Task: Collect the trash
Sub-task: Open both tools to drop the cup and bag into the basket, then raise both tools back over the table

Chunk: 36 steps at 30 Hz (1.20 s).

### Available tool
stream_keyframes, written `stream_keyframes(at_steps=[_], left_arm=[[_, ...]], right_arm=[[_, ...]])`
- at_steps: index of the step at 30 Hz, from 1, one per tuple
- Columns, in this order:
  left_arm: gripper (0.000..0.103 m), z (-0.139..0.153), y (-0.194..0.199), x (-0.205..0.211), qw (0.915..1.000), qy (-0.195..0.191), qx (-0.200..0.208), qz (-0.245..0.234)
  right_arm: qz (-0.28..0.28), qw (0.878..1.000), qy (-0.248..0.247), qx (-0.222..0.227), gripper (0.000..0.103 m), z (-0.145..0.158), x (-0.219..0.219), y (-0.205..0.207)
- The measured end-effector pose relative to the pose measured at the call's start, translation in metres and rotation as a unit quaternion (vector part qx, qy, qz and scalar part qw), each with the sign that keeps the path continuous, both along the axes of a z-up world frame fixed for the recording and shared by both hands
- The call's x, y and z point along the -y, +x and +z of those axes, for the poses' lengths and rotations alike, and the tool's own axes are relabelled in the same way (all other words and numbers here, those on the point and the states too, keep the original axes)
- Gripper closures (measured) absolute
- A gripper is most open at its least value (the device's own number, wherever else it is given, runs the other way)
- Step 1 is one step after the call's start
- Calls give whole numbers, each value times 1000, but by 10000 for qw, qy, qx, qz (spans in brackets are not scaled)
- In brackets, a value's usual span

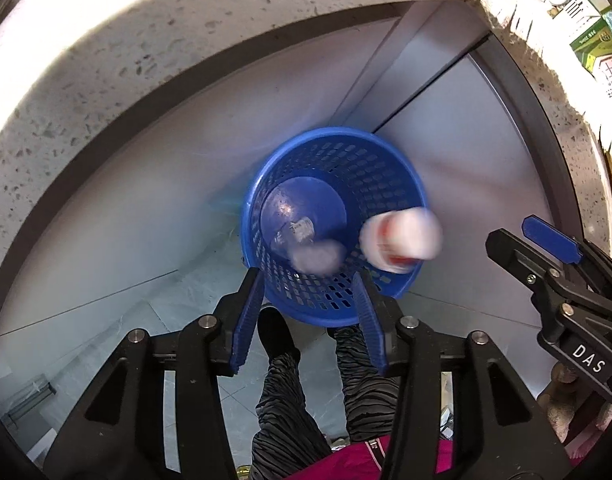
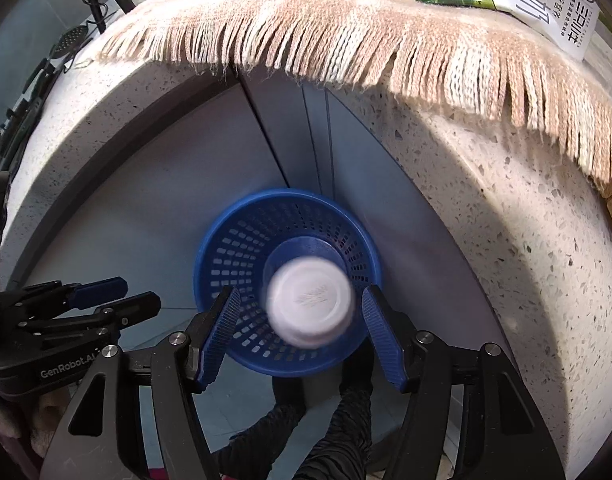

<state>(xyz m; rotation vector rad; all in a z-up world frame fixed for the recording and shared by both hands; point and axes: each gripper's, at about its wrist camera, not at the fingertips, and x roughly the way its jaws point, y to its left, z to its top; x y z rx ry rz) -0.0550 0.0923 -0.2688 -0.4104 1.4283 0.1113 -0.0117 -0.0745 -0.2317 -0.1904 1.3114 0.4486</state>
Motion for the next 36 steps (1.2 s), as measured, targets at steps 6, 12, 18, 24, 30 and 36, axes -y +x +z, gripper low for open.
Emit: stream_keyframes(at_steps=[6, 12, 18, 24, 30, 36], left_arm=[[56, 5, 1, -2, 10000, -3, 33, 52], [56, 16, 1, -7, 9999, 17, 141, 79], [56, 38, 7, -9, 9994, 33, 325, 113], [56, 63, 18, -8, 9982, -5, 574, 146], [56, 91, 35, -7, 9961, -32, 867, 155], [56, 121, 58, -4, 9931, -26, 1163, 144]], right_arm=[[21, 10000, 69, -29, 39, 6, -1, 5], [74, 9998, 184, -22, 39, 18, -2, 4], [85, 9992, 383, 102, 39, 45, 6, 4], [61, 9978, 589, 302, 39, 73, 21, 7], [19, 9953, 789, 569, 39, 105, 39, 23], [80, 9921, 816, 944, 39, 134, 62, 42]])
